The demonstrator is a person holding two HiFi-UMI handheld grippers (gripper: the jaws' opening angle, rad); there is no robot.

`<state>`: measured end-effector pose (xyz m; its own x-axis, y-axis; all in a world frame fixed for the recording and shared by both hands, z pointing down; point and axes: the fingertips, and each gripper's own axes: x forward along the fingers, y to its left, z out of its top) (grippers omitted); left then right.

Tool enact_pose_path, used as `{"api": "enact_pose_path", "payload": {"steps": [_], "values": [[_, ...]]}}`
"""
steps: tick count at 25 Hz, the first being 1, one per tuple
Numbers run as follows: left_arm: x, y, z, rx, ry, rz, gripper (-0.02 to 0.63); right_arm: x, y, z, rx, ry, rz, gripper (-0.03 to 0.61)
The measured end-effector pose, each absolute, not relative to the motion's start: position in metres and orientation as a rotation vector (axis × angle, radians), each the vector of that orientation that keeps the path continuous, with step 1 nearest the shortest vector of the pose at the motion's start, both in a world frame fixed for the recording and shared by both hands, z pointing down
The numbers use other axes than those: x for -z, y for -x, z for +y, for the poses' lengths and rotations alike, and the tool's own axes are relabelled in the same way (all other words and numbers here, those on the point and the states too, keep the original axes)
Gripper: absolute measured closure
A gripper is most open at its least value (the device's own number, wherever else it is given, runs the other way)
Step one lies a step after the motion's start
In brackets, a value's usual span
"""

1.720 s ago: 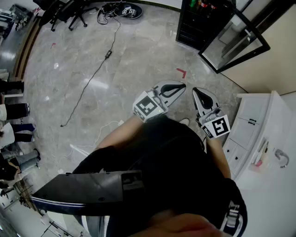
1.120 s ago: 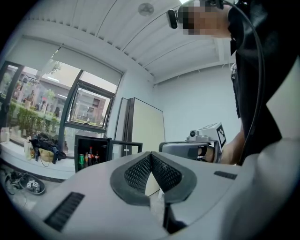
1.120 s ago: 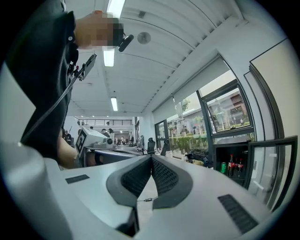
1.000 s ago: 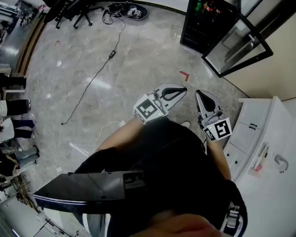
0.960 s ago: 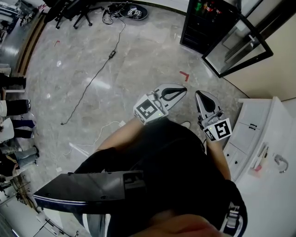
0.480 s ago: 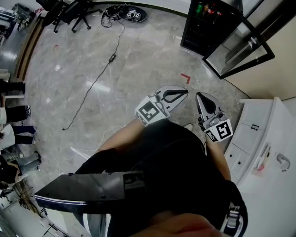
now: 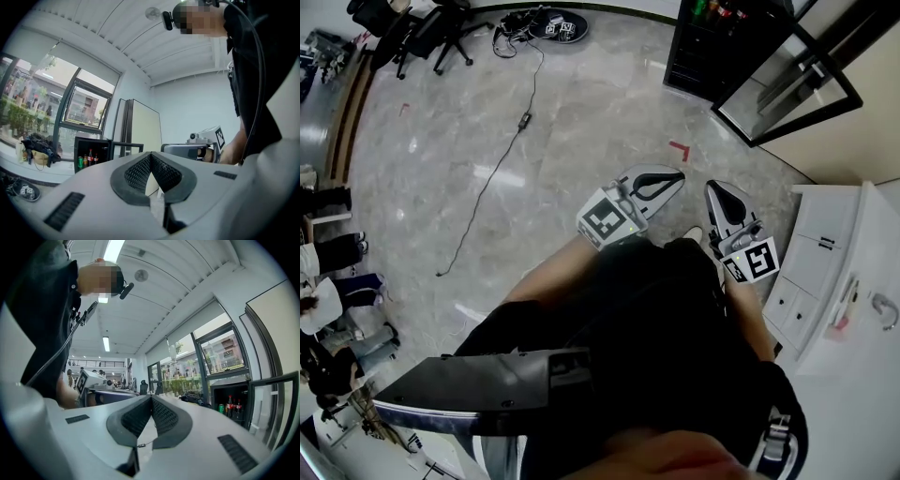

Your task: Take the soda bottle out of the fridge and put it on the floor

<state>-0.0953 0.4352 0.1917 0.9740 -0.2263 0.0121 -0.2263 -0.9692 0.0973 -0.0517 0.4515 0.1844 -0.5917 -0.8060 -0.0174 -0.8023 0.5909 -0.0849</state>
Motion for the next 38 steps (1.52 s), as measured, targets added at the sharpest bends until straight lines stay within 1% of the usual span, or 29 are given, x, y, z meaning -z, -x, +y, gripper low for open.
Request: {"api": "enact_pose_path", "payload": {"steps": [4, 11, 16, 21, 28, 33, 38], "values": [[-0.192, 0.082, 0.418, 0.000, -3.017, -0.342, 0.609, -0.187, 0.035, 0.431, 0.154, 1.411, 2.716, 0.566], [-0.190, 0.039, 0.370, -0.024, -3.040, -0.386, 0.609, -0.193, -0.002, 0.384, 0.134, 1.364, 2.750, 0.566], [-0.185, -0.002, 0.335, -0.061, -3.051, -0.433, 0.609, -0.185, -0.042, 0.344, 0.098, 1.306, 2.785, 0.566], [-0.183, -0.040, 0.304, -0.095, -3.048, -0.490, 0.609, -0.184, -0.085, 0.309, 0.140, 1.264, 2.774, 0.566], [-0.188, -0.080, 0.258, -0.142, -3.013, -0.626, 0.609, -0.190, -0.129, 0.268, 0.151, 1.176, 2.812, 0.566], [-0.199, -0.097, 0.242, -0.164, -3.001, -0.674, 0.609, -0.202, -0.147, 0.247, 0.154, 1.143, 2.829, 0.566], [-0.207, -0.100, 0.213, -0.148, -2.990, -0.648, 0.609, -0.212, -0.144, 0.221, 0.177, 1.161, 2.825, 0.566]]}}
